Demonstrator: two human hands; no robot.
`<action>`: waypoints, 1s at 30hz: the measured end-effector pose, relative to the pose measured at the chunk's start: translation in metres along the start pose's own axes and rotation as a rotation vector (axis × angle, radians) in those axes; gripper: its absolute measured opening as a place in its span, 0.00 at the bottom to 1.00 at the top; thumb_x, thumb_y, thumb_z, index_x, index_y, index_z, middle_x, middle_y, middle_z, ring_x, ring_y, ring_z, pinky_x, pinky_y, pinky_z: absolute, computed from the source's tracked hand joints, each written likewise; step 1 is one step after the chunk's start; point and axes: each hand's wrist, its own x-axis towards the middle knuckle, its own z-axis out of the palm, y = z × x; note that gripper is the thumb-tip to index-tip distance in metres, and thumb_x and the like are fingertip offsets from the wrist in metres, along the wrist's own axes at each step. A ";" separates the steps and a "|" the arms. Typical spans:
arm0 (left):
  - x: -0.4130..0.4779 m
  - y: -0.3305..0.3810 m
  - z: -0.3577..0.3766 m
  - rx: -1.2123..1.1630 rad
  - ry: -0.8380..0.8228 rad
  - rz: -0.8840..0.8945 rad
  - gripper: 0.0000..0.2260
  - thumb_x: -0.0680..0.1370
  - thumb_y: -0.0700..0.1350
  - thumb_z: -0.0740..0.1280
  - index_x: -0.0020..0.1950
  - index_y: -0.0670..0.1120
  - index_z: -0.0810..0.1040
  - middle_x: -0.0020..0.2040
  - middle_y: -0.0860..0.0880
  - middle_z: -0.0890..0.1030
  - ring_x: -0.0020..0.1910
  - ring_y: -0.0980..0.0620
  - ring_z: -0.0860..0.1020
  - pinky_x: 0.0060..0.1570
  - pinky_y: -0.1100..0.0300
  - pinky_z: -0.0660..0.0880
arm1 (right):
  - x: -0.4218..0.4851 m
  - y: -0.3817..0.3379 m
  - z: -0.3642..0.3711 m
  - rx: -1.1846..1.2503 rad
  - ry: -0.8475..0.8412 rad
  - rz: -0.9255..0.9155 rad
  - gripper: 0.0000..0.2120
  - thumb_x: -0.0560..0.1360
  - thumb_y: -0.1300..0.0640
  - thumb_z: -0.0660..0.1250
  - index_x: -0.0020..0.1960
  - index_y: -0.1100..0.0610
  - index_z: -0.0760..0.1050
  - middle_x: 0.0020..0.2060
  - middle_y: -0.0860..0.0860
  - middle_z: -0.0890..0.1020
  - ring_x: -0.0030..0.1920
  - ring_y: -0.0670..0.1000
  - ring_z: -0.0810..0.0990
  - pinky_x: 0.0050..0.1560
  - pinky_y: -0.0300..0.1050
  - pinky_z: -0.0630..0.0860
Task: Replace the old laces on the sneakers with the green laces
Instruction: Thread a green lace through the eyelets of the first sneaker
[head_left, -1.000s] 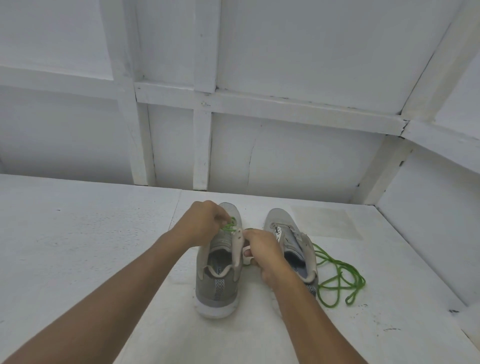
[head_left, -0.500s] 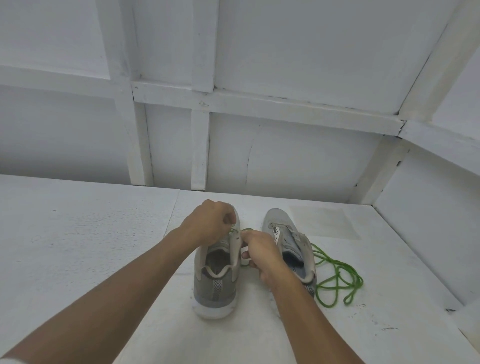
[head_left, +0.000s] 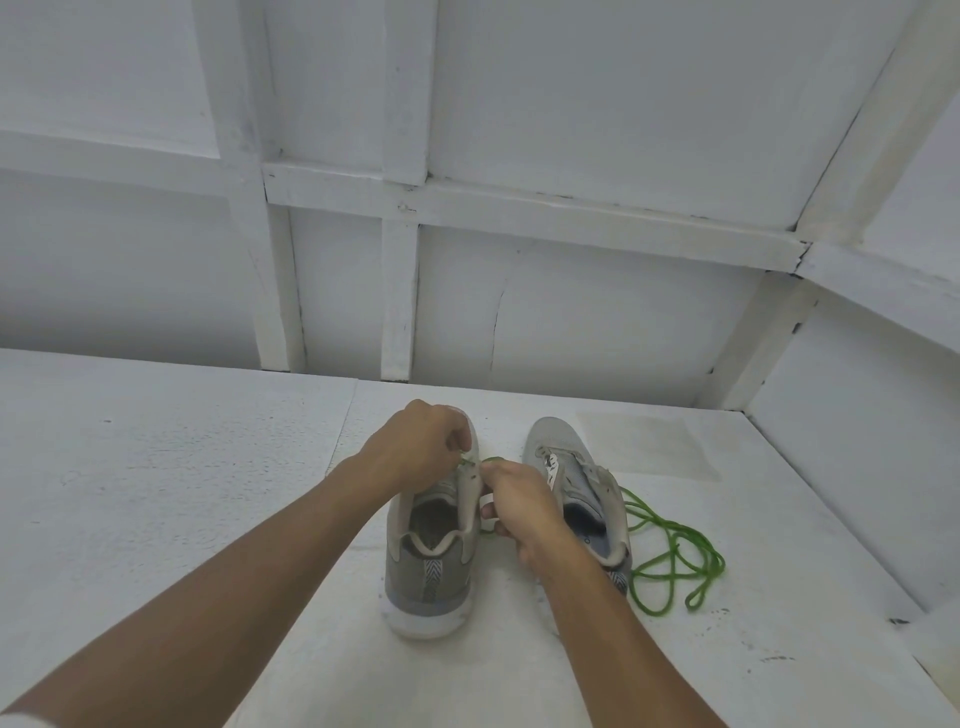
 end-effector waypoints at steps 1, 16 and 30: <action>0.001 0.000 0.000 0.005 0.001 0.004 0.08 0.75 0.41 0.66 0.49 0.51 0.82 0.47 0.53 0.81 0.46 0.53 0.79 0.51 0.55 0.79 | 0.000 0.000 0.000 0.005 0.000 -0.001 0.13 0.81 0.55 0.57 0.52 0.59 0.80 0.40 0.52 0.78 0.33 0.48 0.73 0.31 0.38 0.68; 0.004 0.006 0.003 0.077 -0.015 0.010 0.10 0.74 0.40 0.65 0.51 0.51 0.83 0.51 0.50 0.81 0.48 0.51 0.80 0.51 0.54 0.79 | -0.005 -0.004 -0.001 -0.019 -0.007 -0.007 0.14 0.81 0.56 0.57 0.52 0.60 0.80 0.39 0.52 0.78 0.33 0.49 0.73 0.32 0.39 0.67; 0.004 0.009 0.004 0.021 -0.023 0.007 0.05 0.74 0.42 0.67 0.45 0.52 0.79 0.45 0.52 0.82 0.46 0.54 0.79 0.50 0.57 0.79 | -0.004 -0.003 -0.002 -0.139 0.024 -0.067 0.17 0.81 0.48 0.59 0.52 0.60 0.80 0.45 0.58 0.84 0.34 0.50 0.79 0.32 0.39 0.71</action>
